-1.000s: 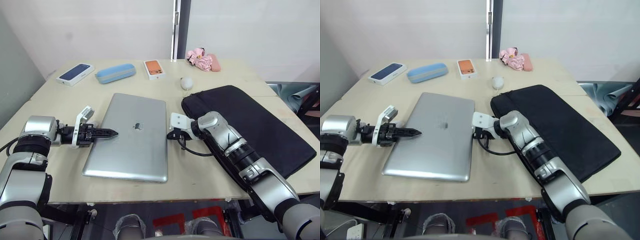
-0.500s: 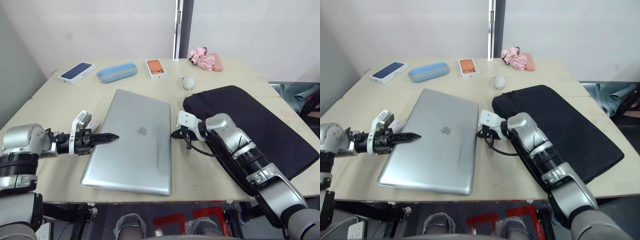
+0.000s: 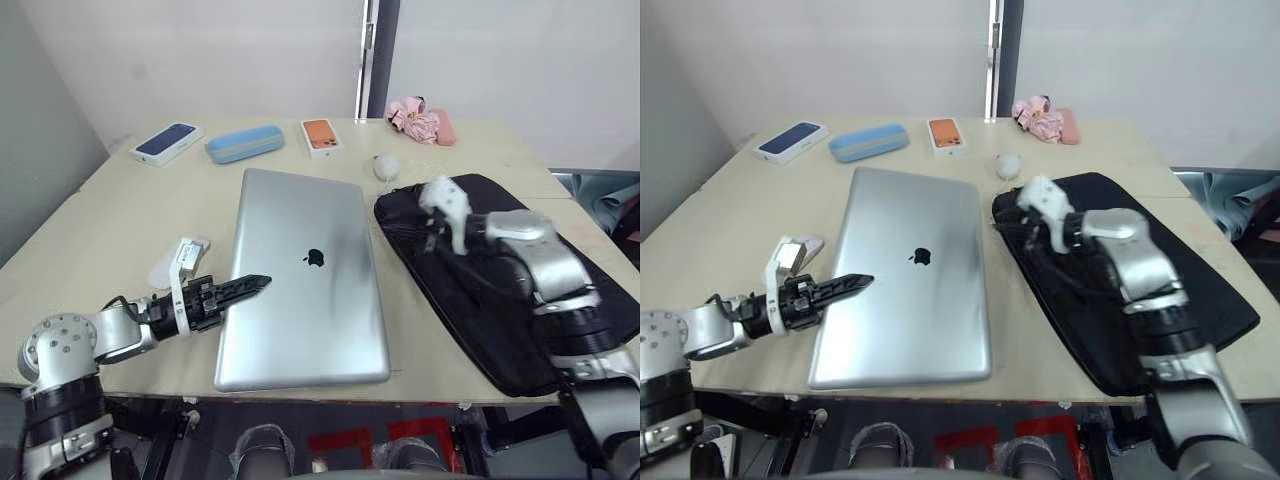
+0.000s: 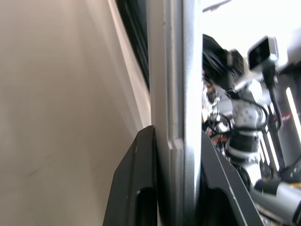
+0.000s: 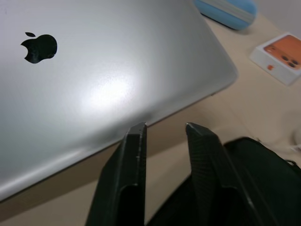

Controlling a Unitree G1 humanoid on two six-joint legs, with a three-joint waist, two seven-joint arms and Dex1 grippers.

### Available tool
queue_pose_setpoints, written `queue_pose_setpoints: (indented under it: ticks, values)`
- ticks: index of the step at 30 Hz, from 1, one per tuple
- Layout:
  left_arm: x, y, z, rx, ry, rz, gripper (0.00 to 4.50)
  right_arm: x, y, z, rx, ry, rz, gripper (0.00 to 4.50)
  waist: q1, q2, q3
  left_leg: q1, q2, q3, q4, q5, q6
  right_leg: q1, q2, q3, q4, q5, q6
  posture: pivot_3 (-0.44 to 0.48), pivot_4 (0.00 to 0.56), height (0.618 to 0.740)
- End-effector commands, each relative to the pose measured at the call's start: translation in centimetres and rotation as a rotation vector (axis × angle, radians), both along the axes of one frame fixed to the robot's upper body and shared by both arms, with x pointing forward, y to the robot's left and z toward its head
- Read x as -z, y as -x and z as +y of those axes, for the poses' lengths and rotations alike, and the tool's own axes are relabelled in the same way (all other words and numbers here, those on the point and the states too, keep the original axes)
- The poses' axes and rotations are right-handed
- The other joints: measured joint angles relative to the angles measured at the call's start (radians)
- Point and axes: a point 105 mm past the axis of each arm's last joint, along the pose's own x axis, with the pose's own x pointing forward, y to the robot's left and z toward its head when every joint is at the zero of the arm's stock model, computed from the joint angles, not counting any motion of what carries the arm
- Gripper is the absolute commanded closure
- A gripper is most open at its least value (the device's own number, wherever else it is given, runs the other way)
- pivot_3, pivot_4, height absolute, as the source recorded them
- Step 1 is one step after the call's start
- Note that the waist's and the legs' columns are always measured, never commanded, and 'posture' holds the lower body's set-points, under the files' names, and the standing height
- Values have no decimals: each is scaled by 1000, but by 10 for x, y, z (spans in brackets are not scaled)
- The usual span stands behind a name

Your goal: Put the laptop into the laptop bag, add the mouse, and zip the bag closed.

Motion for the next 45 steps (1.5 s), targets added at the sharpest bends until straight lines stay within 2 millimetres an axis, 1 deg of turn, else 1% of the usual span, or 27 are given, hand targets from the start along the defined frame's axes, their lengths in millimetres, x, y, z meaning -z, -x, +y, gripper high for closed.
queue_pose_setpoints:
  ticks: [1,2,4,5,6,7,9,11,14,17,19,23,27,30,31,34,36,39,45]
  values:
    - [-22,1,-13,-26,116,-63,4186,-26,18,-20,4,1,-23,1630,-3,0,0,0,0,0,0,0,0,0,0,0,0,0,0,0,150,740]
    - [-21,3,-16,-20,130,-43,4186,-29,22,-26,11,10,-14,1491,-6,0,0,0,0,0,0,0,0,0,1,0,0,0,0,0,150,740]
    - [-17,2,-18,-52,150,-6,4186,-37,32,-42,24,64,2,600,-3,0,0,0,1,1,-1,0,0,-1,2,1,0,0,1,0,150,740]
    - [-13,1,-18,-78,150,17,4186,-41,37,-49,31,79,19,309,-3,0,1,0,1,1,-1,0,0,-1,2,1,-1,-1,2,0,150,740]
    - [-11,-1,-17,-106,159,33,4186,-44,41,-54,36,93,31,143,-3,0,1,0,1,1,-2,0,0,-1,2,1,-1,-1,2,0,150,740]
    - [-9,-1,-17,-118,182,61,4186,-48,45,-59,42,107,42,143,-2,0,1,0,1,2,-2,0,0,-2,2,1,-1,-1,2,0,150,740]
    - [1,6,-22,-71,194,121,4186,-60,57,-70,61,127,83,143,-2,0,1,1,2,2,-2,0,0,-2,2,2,-1,-1,3,0,150,740]
    - [4,9,-26,-55,207,133,4186,-68,64,-77,81,133,115,143,-2,0,1,1,2,3,-2,0,0,-2,2,3,-1,0,3,0,150,740]
    - [3,13,-31,-32,233,123,4186,-75,75,-94,149,162,184,143,2,0,0,1,2,5,-1,0,1,-2,2,4,-1,0,4,0,150,740]
    - [1,14,-34,-17,239,114,4186,-77,82,-105,188,177,227,143,7,0,0,2,1,5,0,0,1,-2,1,4,-1,0,4,0,150,740]
    - [1,14,-38,-3,252,115,4186,-77,85,-108,194,188,248,143,7,-1,0,2,2,5,1,0,1,-2,1,5,-1,0,5,0,150,740]
    - [1,12,-43,10,260,119,4186,-77,81,-98,170,159,235,143,0,0,0,2,2,6,4,0,2,-2,1,6,2,0,5,0,150,740]
    - [-2,9,-45,5,267,108,4186,-69,73,-81,129,135,188,143,-3,-1,0,3,2,7,7,0,3,-2,1,7,5,0,5,0,150,740]
    - [-3,9,-48,5,272,108,4186,-49,58,-64,129,148,142,143,-4,-1,0,3,2,7,10,0,3,-2,1,8,8,0,5,0,150,740]
    - [-3,9,-49,5,272,108,4186,-43,52,-55,133,130,129,143,-4,-1,0,3,2,7,11,0,3,-2,1,9,9,0,5,0,150,740]
    - [-3,9,-50,-1,273,105,4186,-26,42,-31,117,94,124,143,-4,-1,0,3,1,7,13,0,4,-3,0,10,13,1,6,0,150,740]
    - [-4,9,-50,-8,272,99,4186,-12,37,-19,118,95,135,143,-3,0,0,3,1,7,13,0,3,-3,0,10,13,1,6,0,150,740]
    - [-4,11,-48,-17,263,95,4186,7,35,-11,120,116,165,143,1,0,0,2,1,7,13,0,3,-3,0,9,12,1,6,0,150,740]
    - [-2,17,-41,-26,237,93,4186,40,14,-1,180,134,169,143,-5,0,0,3,1,7,12,0,3,-3,0,9,12,1,7,0,150,740]
